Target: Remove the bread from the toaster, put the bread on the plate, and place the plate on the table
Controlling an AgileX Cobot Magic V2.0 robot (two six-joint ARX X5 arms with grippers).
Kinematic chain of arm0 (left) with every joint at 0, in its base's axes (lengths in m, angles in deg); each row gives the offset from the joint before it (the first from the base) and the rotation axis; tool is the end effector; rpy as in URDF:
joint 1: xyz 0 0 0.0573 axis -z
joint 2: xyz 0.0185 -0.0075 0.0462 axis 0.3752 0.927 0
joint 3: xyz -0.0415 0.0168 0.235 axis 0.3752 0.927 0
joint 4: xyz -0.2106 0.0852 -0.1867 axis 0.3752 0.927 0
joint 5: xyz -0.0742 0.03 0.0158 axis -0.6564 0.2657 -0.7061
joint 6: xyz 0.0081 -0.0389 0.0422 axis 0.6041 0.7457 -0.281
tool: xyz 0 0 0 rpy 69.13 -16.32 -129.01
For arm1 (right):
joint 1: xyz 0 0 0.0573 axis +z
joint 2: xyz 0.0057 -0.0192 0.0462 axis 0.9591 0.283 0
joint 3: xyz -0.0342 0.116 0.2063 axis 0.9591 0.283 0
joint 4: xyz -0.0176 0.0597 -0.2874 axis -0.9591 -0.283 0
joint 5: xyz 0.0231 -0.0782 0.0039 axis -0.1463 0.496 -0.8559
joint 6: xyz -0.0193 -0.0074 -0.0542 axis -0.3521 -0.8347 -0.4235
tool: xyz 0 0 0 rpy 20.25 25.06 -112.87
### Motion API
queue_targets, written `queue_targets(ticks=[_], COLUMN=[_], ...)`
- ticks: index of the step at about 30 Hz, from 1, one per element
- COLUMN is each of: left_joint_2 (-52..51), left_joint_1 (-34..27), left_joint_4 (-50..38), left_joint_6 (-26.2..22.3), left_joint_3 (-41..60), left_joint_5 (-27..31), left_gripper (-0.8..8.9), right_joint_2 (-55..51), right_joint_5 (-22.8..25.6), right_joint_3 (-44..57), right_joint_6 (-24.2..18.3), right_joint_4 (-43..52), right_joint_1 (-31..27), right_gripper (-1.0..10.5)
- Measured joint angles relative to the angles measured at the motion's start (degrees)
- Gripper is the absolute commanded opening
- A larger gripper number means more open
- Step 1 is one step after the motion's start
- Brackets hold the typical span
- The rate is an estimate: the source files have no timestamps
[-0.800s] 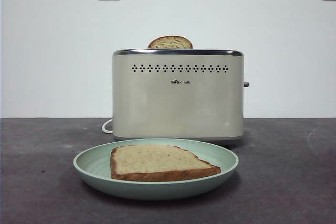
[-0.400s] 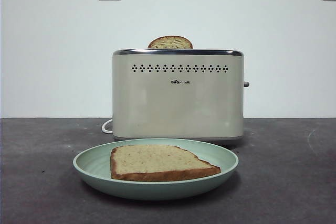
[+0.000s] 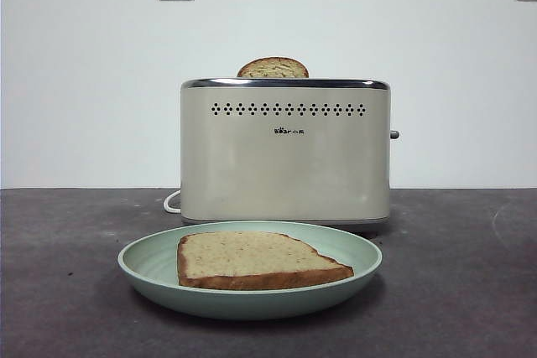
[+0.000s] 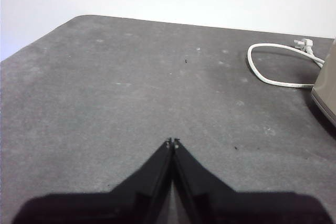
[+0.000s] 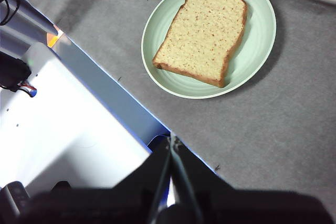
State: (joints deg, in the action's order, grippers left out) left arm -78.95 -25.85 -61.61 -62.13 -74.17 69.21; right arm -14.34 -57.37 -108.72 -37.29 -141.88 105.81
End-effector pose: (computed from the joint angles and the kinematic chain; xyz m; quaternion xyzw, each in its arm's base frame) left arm 0.1693 0.0128 0.1499 -0.0540 0.0871 0.0604 0.9929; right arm 0.1546 0.1139 0.3007 -0.0218 0.4282 0.4080 0.8060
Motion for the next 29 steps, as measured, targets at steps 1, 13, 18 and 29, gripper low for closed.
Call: queue_targets(ticks=[1, 13, 18, 29], left_joint_2=[0.0, 0.0, 0.0, 0.0], left_joint_1=[0.0, 0.0, 0.0, 0.0], left_joint_4=[0.0, 0.0, 0.0, 0.0], left_joint_6=[0.0, 0.2, 0.2, 0.2], left_joint_3=[0.0, 0.0, 0.0, 0.0], left_joint_5=[0.0, 0.0, 0.0, 0.0], left_gripper=[-0.04, -0.04, -0.04, -0.04], right_joint_2=[0.0, 0.0, 0.0, -10.9], right_joint_5=[0.0, 0.0, 0.0, 0.3], right_joint_3=[0.0, 0.0, 0.0, 0.2], right_joint_6=[0.0, 0.0, 0.0, -5.0], right_joint_4=[0.0, 0.0, 0.0, 3.6], right_joint_1=[0.0, 0.0, 0.0, -12.2], right_gripper=[0.0, 0.0, 0.0, 0.0])
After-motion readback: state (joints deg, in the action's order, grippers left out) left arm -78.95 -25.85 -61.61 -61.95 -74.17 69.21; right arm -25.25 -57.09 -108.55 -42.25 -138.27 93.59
